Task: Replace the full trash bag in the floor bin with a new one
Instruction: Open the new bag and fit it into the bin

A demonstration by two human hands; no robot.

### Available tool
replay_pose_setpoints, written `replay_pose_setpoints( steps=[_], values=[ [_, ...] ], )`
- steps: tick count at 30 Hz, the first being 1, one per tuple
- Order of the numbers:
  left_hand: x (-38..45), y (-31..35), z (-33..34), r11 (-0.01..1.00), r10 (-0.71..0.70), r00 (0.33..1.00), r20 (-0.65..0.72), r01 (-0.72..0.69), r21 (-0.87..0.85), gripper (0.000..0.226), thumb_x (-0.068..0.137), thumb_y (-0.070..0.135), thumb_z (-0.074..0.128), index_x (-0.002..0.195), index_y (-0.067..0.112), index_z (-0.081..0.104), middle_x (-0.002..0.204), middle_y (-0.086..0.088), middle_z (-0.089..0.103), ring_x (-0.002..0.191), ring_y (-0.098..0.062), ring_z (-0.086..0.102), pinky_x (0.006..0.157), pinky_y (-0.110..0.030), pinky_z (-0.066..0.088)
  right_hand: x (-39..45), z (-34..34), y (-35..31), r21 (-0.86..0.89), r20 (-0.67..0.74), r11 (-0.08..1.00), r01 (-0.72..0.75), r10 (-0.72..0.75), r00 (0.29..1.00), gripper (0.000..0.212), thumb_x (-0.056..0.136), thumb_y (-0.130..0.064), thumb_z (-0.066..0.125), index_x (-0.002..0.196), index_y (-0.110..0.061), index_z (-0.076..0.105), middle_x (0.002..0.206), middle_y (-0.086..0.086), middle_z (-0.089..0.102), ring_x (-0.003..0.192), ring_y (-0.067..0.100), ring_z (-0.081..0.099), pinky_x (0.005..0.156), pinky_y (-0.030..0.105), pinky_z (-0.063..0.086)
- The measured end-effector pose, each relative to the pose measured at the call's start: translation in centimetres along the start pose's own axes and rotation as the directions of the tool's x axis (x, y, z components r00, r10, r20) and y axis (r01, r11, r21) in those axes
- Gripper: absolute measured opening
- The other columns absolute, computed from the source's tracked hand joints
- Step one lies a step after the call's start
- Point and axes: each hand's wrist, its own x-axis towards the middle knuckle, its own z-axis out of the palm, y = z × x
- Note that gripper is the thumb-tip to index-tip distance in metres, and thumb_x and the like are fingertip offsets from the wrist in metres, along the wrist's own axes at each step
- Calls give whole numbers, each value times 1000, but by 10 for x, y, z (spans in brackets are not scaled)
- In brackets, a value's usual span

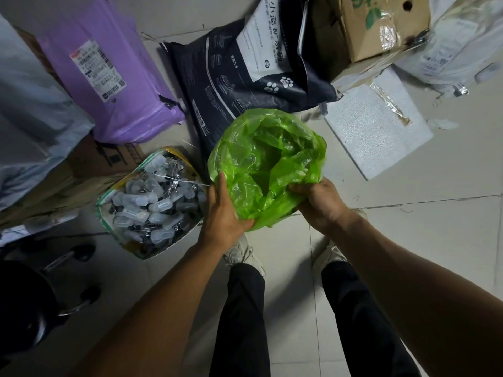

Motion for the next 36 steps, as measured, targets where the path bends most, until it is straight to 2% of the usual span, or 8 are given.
replay_pose_setpoints(
  steps=[5, 10, 13, 17, 21, 26, 30, 36],
  values=[
    [-3, 2, 8, 999, -27, 998, -54, 28, 20, 130, 68, 25, 88, 156, 23, -9, 158, -13, 14, 139, -37, 38, 106, -44, 40, -3, -5, 2, -336, -104, 925, 177, -223, 969, 30, 68, 3, 64, 96, -7, 69, 86, 16, 73, 79, 37, 70, 65, 49, 60],
    [-5, 10, 17, 998, -62, 995, -75, 63, 12, 136, 65, 31, 89, 155, 24, -12, 156, -17, 15, 139, -37, 34, 101, -44, 43, 0, -20, 5, -514, -199, 848, 131, -266, 943, 32, 58, -23, 69, 90, -19, 67, 81, 5, 74, 79, 28, 71, 73, 51, 59],
    [-5, 14, 20, 998, -66, 994, -84, 68, 17, 134, 66, 35, 88, 155, 21, -12, 157, -18, 15, 142, -35, 27, 104, -45, 40, -3, -28, 3, -656, -212, 748, 98, -307, 928, 21, 66, -22, 67, 87, -18, 65, 77, 4, 71, 75, 27, 69, 74, 48, 59],
    [-5, 11, 22, 997, -72, 993, -93, 70, -25, 131, 67, 38, 86, 156, 23, -8, 157, -19, 17, 144, -35, 25, 108, -45, 37, -1, -43, 6, -567, -224, 819, 84, -252, 942, 21, 68, -17, 75, 88, -19, 67, 81, 7, 73, 76, 31, 71, 72, 52, 59],
    [-3, 7, 22, 997, -76, 994, -77, 73, -37, 133, 66, 37, 88, 156, 23, -10, 158, -18, 15, 145, -36, 25, 112, -47, 34, -7, -51, 5, -441, -111, 888, 132, -200, 974, 29, 74, 2, 75, 100, -8, 66, 93, 14, 70, 81, 31, 70, 68, 39, 59],
    [-6, 5, 20, 995, -82, 997, -3, 81, -64, 138, 64, 39, 89, 155, 26, -15, 163, -17, 3, 149, -36, 17, 114, -48, 31, -11, -66, 9, -376, 19, 923, 85, -84, 996, 51, 69, 12, 74, 115, -4, 59, 110, 18, 67, 97, 33, 67, 82, 46, 59],
    [-6, 4, 19, 994, -104, 994, -17, 104, -20, 138, 64, 33, 90, 155, 23, -13, 160, -17, 11, 146, -36, 25, 111, -46, 35, -3, -73, 7, -420, -77, 907, 26, -64, 995, 48, 69, 19, 70, 112, 2, 57, 92, 20, 61, 83, 35, 63, 72, 41, 57],
    [12, -2, 24, 992, -105, 993, -58, 101, -69, 116, 68, 20, 87, 155, 17, 10, 151, -13, 30, 138, -33, 35, 105, -44, 39, 33, -72, 5, -618, -260, 785, -49, -145, 955, 19, 75, -1, 73, 86, -11, 62, 76, 16, 64, 61, 25, 62, 59, 35, 57]
  ],
)
